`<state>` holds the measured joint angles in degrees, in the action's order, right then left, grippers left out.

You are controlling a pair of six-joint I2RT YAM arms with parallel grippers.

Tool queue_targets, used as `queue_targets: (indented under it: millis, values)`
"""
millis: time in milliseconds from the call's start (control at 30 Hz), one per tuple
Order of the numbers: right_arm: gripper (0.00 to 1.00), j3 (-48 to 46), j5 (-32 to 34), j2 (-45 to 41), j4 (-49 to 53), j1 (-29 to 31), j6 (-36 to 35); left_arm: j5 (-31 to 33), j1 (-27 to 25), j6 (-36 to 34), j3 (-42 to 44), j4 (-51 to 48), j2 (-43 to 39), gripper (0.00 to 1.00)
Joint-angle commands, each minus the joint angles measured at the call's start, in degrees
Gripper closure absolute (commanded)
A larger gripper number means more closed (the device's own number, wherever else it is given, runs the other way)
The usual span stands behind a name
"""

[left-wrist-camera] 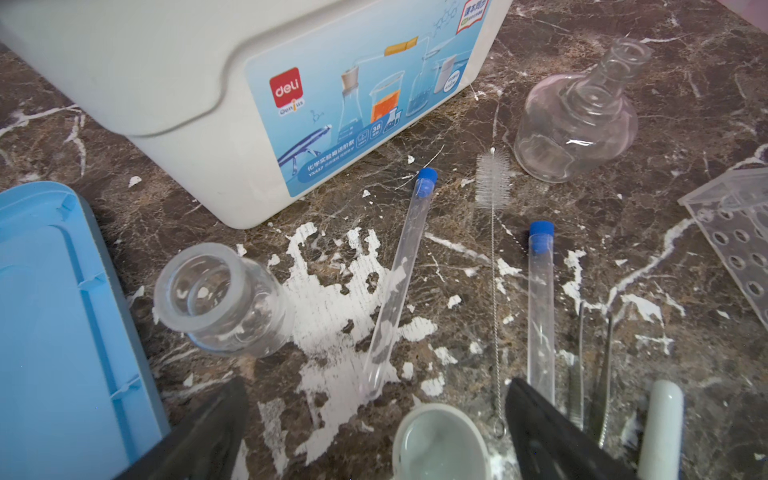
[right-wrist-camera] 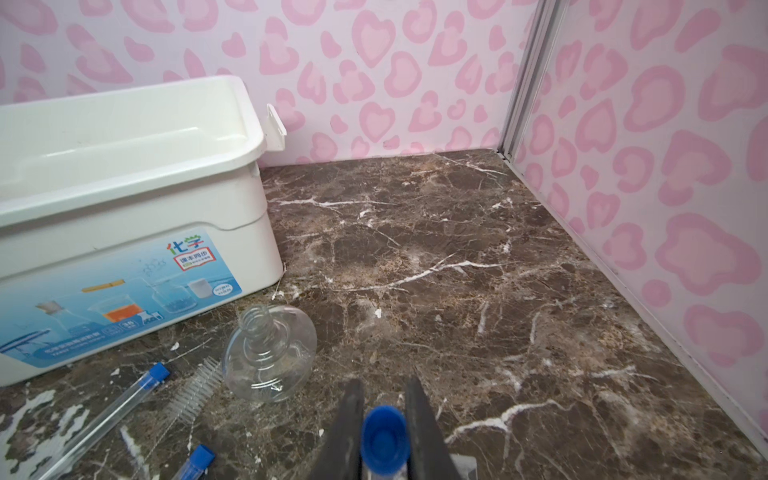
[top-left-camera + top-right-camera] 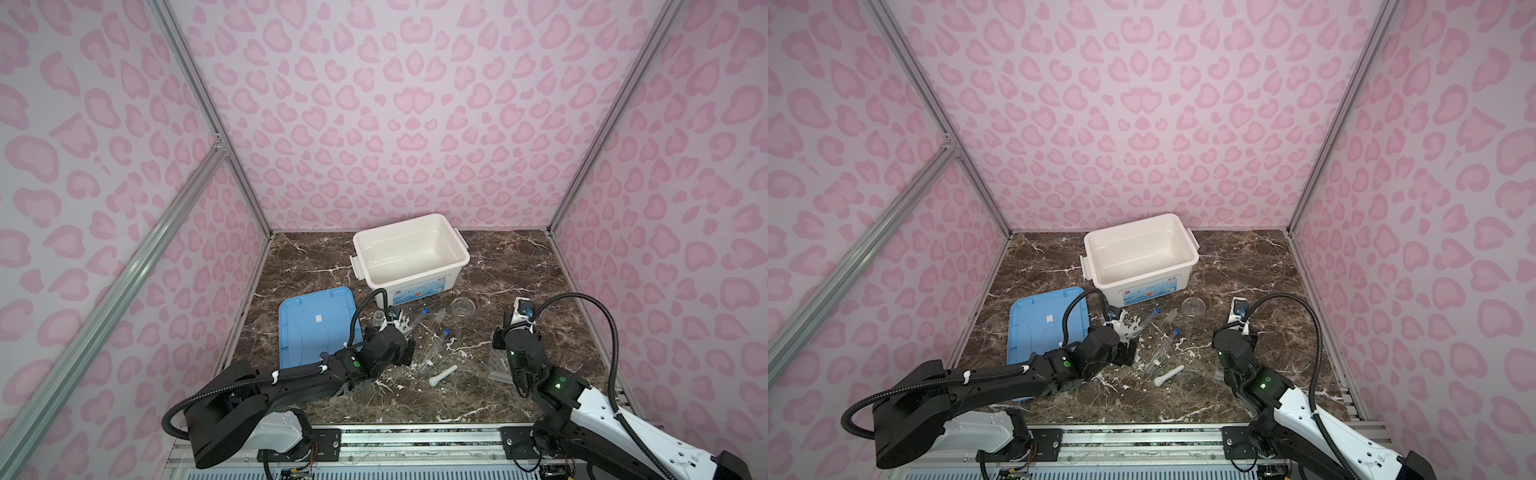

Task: Organize the chemistry lab equipment
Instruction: 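Carry the test tube with the right gripper back toward its own side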

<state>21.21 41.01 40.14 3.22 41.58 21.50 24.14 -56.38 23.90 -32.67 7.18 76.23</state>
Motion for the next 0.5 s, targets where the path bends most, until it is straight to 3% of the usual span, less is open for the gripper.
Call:
queue_targets:
  millis: [0,467]
  values:
    - [0.84,0.0,-0.8,0.1,0.6,-0.5,1.0,-0.3,0.0,0.4,-0.7,0.2,0.3,0.02]
    - [0.83,-0.1,-3.5,0.5,1.4,-2.3,2.1,-0.8,0.0,0.4,-1.2,0.2,1.3,0.02]
